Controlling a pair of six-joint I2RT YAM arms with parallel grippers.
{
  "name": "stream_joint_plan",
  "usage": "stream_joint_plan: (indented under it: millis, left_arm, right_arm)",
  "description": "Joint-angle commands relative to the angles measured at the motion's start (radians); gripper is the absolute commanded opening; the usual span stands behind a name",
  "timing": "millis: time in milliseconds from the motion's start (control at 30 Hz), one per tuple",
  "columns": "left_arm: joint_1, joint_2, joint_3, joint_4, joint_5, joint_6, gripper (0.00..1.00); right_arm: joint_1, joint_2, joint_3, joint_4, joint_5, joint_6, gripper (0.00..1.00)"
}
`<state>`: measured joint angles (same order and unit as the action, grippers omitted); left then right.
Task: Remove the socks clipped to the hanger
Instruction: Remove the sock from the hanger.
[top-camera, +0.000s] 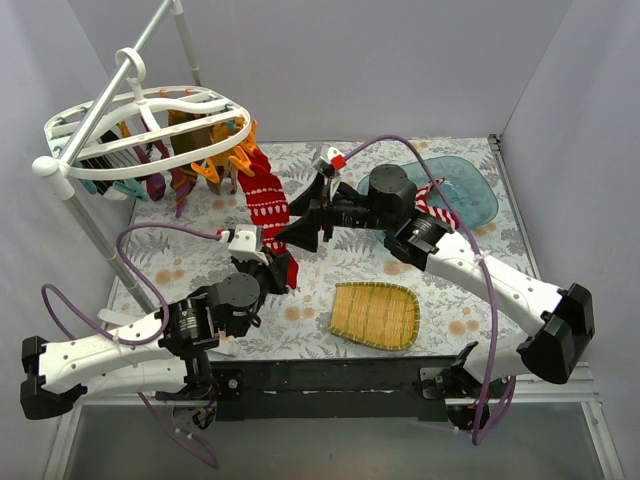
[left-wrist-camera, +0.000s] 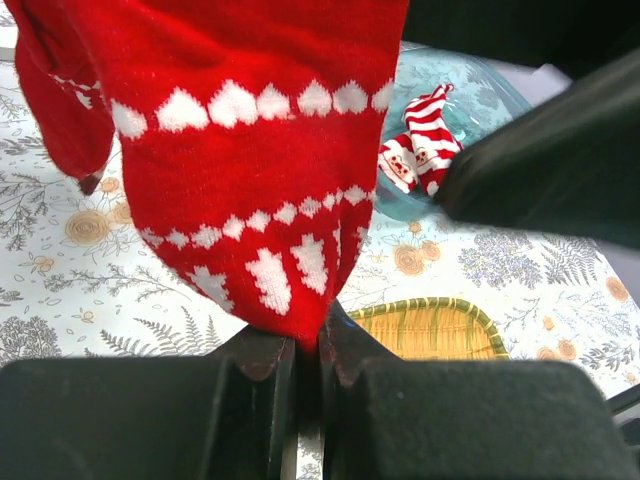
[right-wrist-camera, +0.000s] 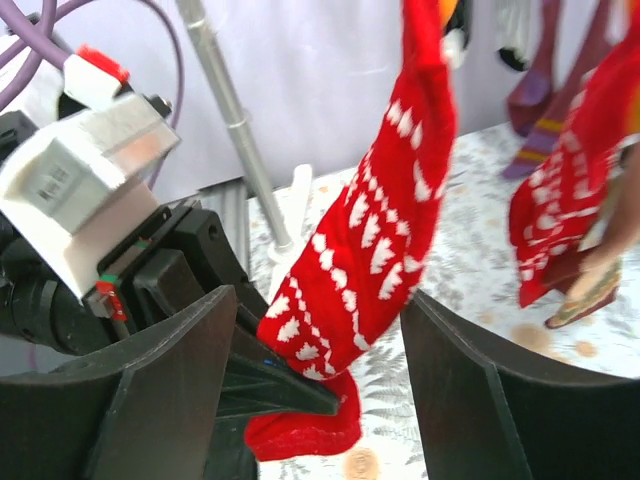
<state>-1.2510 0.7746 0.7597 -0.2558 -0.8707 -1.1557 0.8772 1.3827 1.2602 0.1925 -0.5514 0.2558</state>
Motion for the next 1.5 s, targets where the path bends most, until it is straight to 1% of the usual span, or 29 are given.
stream_joint_plan:
  millis: [0,67,167,200,300,333,400,433,567,767,1033,1467]
  left_arm:
    - [0.005,-0.001,0.010,-0.011,-0.001,-0.016,0.00]
    - [0.005,0.002,0.012,-0.010,0.001,-0.018,0.00]
    - [0.005,0.008,0.010,-0.010,0.006,-0.021,0.00]
    - [0.005,0.008,0.010,-0.010,0.007,-0.025,0.00]
    - [0.005,0.014,0.010,-0.010,0.012,-0.030,0.00]
    - [0.005,0.015,0.012,-0.010,0.013,-0.029,0.00]
    - [0.005,0.020,0.010,-0.010,0.016,-0.027,0.00]
    - [0.005,0.022,0.012,-0.010,0.018,-0.026,0.00]
    - [0.005,0.031,0.016,-0.010,0.027,-0.024,0.00]
    - [0.005,0.034,0.021,-0.007,0.029,-0.015,0.00]
    - [0.005,0.043,0.024,-0.005,0.032,-0.015,0.00]
    - [0.005,0.055,0.035,-0.005,0.042,-0.010,0.00]
  right_arm:
    - [0.002,-0.080,0.036,-0.019,0.148,-0.105,0.76]
    - [0.002,-0.080,0.068,-0.030,0.186,-0.128,0.76]
    - [0.002,-0.036,0.171,-0.067,0.200,-0.179,0.78]
    - [0.002,0.008,0.250,-0.105,0.199,-0.191,0.78]
    - [0.002,0.094,0.364,-0.178,0.192,-0.234,0.79]
    - [0.002,0.116,0.437,-0.191,0.192,-0.253,0.79]
    - [0.002,0.177,0.502,-0.234,0.194,-0.253,0.80]
    - [0.002,0.200,0.581,-0.264,0.189,-0.280,0.80]
    - [0.002,0.294,0.735,-0.338,0.154,-0.294,0.80]
    - [0.002,0.352,0.809,-0.357,0.114,-0.294,0.81]
    - [0.009,0.380,0.829,-0.349,0.044,-0.291,0.81]
    - [0.031,0.424,0.867,-0.346,0.061,-0.286,0.82]
